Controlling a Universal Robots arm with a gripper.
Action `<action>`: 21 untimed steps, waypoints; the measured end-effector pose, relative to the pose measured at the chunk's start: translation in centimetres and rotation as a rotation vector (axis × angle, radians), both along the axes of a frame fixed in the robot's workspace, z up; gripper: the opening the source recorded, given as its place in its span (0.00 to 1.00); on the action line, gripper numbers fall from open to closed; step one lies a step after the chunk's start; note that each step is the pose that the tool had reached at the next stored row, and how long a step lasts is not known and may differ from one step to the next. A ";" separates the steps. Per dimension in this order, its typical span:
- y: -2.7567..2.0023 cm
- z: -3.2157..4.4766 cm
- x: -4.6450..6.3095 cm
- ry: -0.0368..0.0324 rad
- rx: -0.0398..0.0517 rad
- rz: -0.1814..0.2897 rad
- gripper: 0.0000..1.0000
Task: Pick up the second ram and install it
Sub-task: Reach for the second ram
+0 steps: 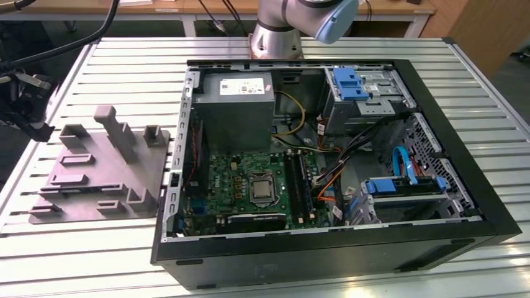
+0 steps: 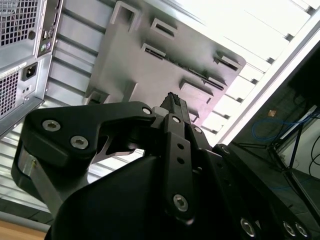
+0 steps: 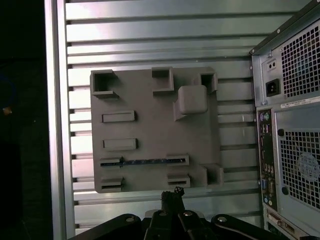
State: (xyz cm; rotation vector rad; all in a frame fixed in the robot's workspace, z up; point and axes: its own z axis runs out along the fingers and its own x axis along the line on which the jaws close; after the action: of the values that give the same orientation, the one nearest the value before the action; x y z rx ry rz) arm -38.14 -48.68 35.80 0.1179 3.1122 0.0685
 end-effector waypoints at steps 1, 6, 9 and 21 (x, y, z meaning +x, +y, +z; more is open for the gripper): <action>-0.09 -0.06 0.0 0.0000 0.0000 0.000 0.11; -0.53 -0.34 -0.2 0.0000 0.0000 0.000 0.11; -0.80 -0.53 -0.2 0.0000 0.0000 0.000 0.11; -1.76 -1.20 -0.5 0.0000 0.0000 0.000 0.11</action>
State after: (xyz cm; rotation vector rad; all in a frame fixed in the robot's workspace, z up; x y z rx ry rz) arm -38.63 -50.44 34.60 0.1180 3.1122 0.0685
